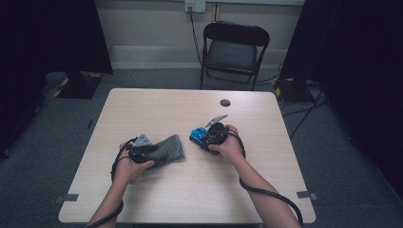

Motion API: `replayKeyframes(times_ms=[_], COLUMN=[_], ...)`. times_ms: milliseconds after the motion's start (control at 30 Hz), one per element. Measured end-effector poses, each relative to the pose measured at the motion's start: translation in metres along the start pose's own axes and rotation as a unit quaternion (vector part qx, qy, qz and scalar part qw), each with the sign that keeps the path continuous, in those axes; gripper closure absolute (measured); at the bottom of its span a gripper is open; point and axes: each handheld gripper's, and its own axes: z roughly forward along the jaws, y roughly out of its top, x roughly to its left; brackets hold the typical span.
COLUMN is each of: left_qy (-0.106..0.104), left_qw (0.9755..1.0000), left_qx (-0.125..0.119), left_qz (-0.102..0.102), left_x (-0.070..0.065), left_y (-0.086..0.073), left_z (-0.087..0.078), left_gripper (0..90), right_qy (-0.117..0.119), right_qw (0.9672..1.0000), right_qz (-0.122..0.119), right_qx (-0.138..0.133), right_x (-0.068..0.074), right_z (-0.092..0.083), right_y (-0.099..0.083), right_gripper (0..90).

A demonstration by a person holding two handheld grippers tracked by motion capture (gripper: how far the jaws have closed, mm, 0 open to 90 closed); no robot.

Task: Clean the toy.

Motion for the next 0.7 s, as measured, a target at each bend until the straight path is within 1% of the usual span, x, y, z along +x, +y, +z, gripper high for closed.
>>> replayKeyframes(times_ms=[33, 100, 167, 200, 233, 300, 333, 367, 433, 500, 533, 667, 700], left_qy=[0.0, 0.0, 0.0, 0.0, 0.0, 0.0, 0.0, -0.001, -0.003, -0.004, -0.003, -0.003, -0.003], left_qw=[1.0, 1.0, 1.0, 1.0, 1.0, 1.0, 1.0, 1.0, 1.0, 1.0, 1.0, 1.0, 1.0], left_qx=[0.0, -0.001, 0.0, -0.001, -0.001, -0.001, -0.002, -0.002, -0.004, -0.004, -0.004, -0.005, -0.005], left_qz=[0.0, 0.0, -0.001, -0.001, -0.001, 0.0, -0.001, -0.002, -0.002, -0.002, -0.001, 0.0, 0.0], left_x=[0.0, 0.0001, 0.0, 0.0, 0.0, 0.0001, 0.0002, 0.0002, 0.0007, 0.0008, 0.0007, 0.0007, 0.0007], left_y=[-0.0001, -0.0001, -0.0001, -0.0001, -0.0001, -0.0003, -0.0005, -0.0007, -0.0011, -0.0012, -0.0013, -0.0014, -0.0013], left_z=[0.0001, 0.0001, 0.0001, 0.0002, 0.0002, 0.0002, 0.0001, 0.0002, 0.0004, 0.0003, 0.0003, 0.0005, 0.0004], left_gripper=[33.7, 33.7, 33.7, 33.7, 33.7, 33.7, 33.7, 33.7, 33.7, 33.7, 33.7, 33.6, 33.6], right_qy=[0.004, 0.004, 0.005, 0.001, 0.001, 0.002, 0.003, 0.003, -0.001, -0.003, -0.003, -0.003, -0.007], right_qw=[1.0, 1.0, 0.9999, 0.9999, 0.9999, 1.0, 1.0, 1.0, 1.0, 0.9999, 0.9999, 0.9999, 0.9998], right_qz=[-0.004, -0.002, -0.008, -0.01, -0.01, -0.002, -0.004, 0.0, -0.007, -0.009, -0.011, 0.0, -0.002], right_qx=[0.0, -0.004, -0.004, -0.004, -0.004, -0.006, -0.006, 0.0, 0.003, 0.01, 0.009, 0.015, 0.018], right_x=[-0.001, -0.0009, -0.001, 0.0001, 0.0001, 0.0004, -0.0003, -0.0005, 0.0005, 0.0015, 0.0015, 0.001, 0.0017], right_z=[-0.0002, -0.0004, -0.0004, 0.0005, 0.0005, 0.0016, 0.0021, 0.0023, 0.0023, 0.0028, 0.0026, 0.0024, 0.0025], right_y=[-0.0003, -0.0014, -0.0008, 0.0001, 0.0001, 0.0004, 0.0004, 0.0006, 0.0009, 0.0003, 0.0003, 0.001, 0.0015], right_gripper=[25.5, 25.8, 26.2, 26.1, 26.1, 25.5, 25.2, 25.2, 24.9, 25.0, 25.0, 25.0, 25.1])
